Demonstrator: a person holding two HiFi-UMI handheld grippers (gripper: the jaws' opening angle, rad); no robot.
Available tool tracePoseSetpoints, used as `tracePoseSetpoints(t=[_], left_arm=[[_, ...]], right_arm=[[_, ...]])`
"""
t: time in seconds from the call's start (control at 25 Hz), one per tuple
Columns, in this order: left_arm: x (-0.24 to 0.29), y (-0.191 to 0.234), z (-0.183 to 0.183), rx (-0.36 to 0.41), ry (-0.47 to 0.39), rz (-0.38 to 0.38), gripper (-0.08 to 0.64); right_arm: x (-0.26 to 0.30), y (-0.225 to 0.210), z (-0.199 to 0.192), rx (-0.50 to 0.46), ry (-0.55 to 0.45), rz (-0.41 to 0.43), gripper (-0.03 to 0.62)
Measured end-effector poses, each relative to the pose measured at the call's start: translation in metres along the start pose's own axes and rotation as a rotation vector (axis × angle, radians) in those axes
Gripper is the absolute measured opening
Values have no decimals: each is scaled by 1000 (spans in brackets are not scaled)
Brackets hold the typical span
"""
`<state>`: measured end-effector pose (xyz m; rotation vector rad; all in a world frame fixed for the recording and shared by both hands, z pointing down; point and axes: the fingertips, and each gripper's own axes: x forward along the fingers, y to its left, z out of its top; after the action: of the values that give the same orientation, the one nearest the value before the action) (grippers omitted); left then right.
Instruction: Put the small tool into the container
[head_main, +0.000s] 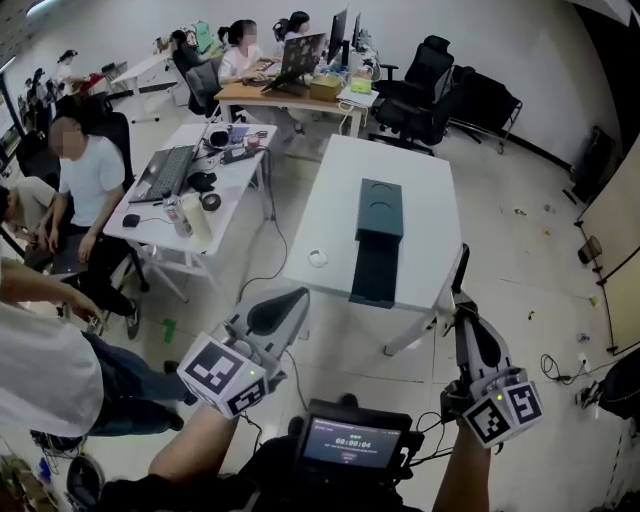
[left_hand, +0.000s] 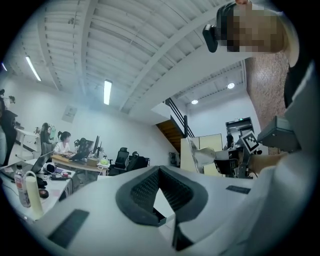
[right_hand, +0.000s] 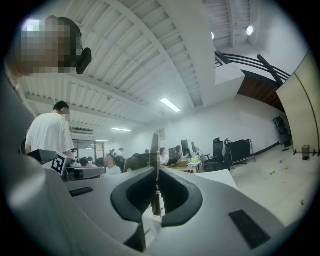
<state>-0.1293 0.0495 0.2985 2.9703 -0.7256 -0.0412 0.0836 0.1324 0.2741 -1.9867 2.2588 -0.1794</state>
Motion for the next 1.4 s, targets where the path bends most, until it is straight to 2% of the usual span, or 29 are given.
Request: tracePoseSetpoints(t=[0.32,0.56,0.92,1.16,1.4], left_arm=[[68,52,2,23,1,62,11],[147,70,13,39,3,116,11],[239,102,17,53,2,199,11],[257,128,13,51,11,183,11],[251,154,9,43,22,150,11]], right_arm=[[89,-53,-9,40,11,65,15],[144,-121,6,60,5,123,15],[216,-194,18,55,20,217,15],[247,-200,7,64,34,209,15],[261,-186,-10,91,66,159,15]])
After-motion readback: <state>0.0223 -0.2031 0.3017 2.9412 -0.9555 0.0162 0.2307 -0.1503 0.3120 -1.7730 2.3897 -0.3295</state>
